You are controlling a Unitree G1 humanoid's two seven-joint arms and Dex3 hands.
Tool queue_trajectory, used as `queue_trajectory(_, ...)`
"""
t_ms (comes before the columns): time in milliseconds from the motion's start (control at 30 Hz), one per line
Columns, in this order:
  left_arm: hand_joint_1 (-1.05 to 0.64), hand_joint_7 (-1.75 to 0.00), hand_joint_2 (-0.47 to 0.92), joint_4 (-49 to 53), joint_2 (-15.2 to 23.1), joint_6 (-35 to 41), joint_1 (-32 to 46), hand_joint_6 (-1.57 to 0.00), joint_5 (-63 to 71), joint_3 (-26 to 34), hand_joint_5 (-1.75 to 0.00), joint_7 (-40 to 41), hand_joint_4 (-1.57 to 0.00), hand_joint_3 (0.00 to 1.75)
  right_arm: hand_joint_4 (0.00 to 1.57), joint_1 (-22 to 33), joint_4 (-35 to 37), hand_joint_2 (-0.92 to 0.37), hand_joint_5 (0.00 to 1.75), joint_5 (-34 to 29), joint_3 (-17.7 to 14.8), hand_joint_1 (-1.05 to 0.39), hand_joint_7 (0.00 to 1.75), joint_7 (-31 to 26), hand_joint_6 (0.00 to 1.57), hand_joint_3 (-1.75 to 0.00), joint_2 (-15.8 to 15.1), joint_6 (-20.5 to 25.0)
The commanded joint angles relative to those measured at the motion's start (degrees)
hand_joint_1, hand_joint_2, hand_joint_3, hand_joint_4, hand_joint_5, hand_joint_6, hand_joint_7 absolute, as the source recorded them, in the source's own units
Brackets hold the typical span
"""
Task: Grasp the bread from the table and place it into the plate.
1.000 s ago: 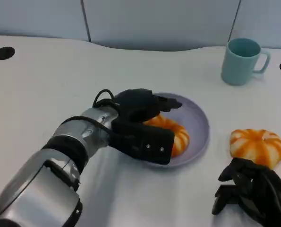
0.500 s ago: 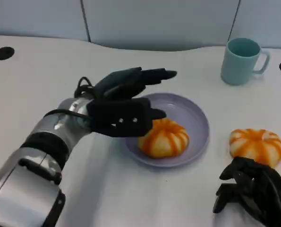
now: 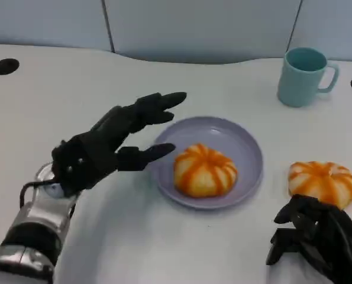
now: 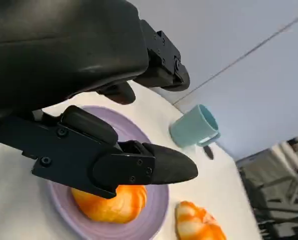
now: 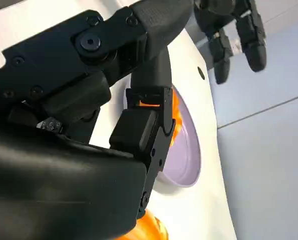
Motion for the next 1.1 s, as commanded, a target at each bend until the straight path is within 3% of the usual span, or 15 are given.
queue_trajectory(33,-0.69,-0.10,0.92,-6.70,-1.18,2.12,5.86,-0.47,-7.21,3.95,-0.72,-3.58,-0.39,0.35,1.40,-0.12,-0.65,-0.78,0.93,-0.04,-0.15,-0.95,0.89,-0.64,1.21,0.00,-0.79,1.00)
queue_trajectory(133,-0.60,-0.12,0.92,-11.53,-2.88,4.39,9.46,-0.56,-13.11,6.55,-0.78,-6.25,-0.47,0.32,1.38,-0.24,-0.62,-0.78,0.93,0.26,-0.16,-0.94,0.90,-0.41,1.20,0.00,-0.71,1.16)
queue_trajectory(333,-0.47,-0.15,0.92,-25.92,-6.37,18.00,18.33,-0.69,-24.74,10.08,-0.88,-8.89,-0.58,0.25,1.39,-0.09,-0.88,-0.78,0.93,-0.28,0.19,-0.95,0.90,-0.83,1.19,0.00,-0.81,1.19)
queue_trajectory(467,-0.37,-0.17,0.92,-35.19,-7.20,28.26,23.82,-0.77,-29.99,11.25,-0.91,-8.54,-0.64,0.22,1.40,-0.03,-0.88,-0.79,0.91,-0.49,0.31,-0.95,0.89,-0.85,1.20,0.00,-0.81,0.88)
queue_trajectory(633,-0.28,-0.25,0.92,-43.80,-8.42,35.35,29.96,-0.94,-30.35,12.02,-1.00,-3.54,-0.76,0.23,1.40,0.37,-1.52,-0.79,0.90,-0.81,0.48,-0.94,0.88,-0.94,1.20,-0.01,-0.88,1.11)
queue_trajectory(700,-0.25,-0.31,0.92,-46.30,-8.65,38.21,32.07,-0.94,-30.64,12.19,-1.13,-1.93,-0.73,0.28,1.40,0.60,-1.76,-0.80,0.89,-0.73,0.49,-0.93,0.88,-0.77,1.19,-0.01,-0.89,1.09)
queue_trajectory(800,-0.24,-0.67,0.92,-49.56,-8.68,42.89,34.87,-0.80,-30.37,12.30,-1.35,1.01,-0.66,0.29,1.38,0.87,-2.21,-0.80,0.89,-0.60,0.53,-0.92,0.88,-0.76,1.18,-0.01,-0.84,1.31)
queue_trajectory(933,-0.26,-0.90,0.92,-51.90,-8.34,45.89,37.58,-0.70,-28.47,11.96,-1.55,3.67,-0.60,0.25,1.38,1.05,-2.38,-0.81,0.90,-1.15,0.74,-0.92,0.89,-0.91,1.18,-0.01,-0.87,0.66)
queue_trajectory(1100,-0.26,-1.05,0.92,-52.56,-8.24,48.64,40.04,-0.63,-28.81,12.34,-1.54,3.25,-0.60,0.32,1.38,1.01,-2.47,-0.81,0.91,-0.75,0.56,-0.92,0.87,-0.70,1.19,-0.01,-0.91,1.09)
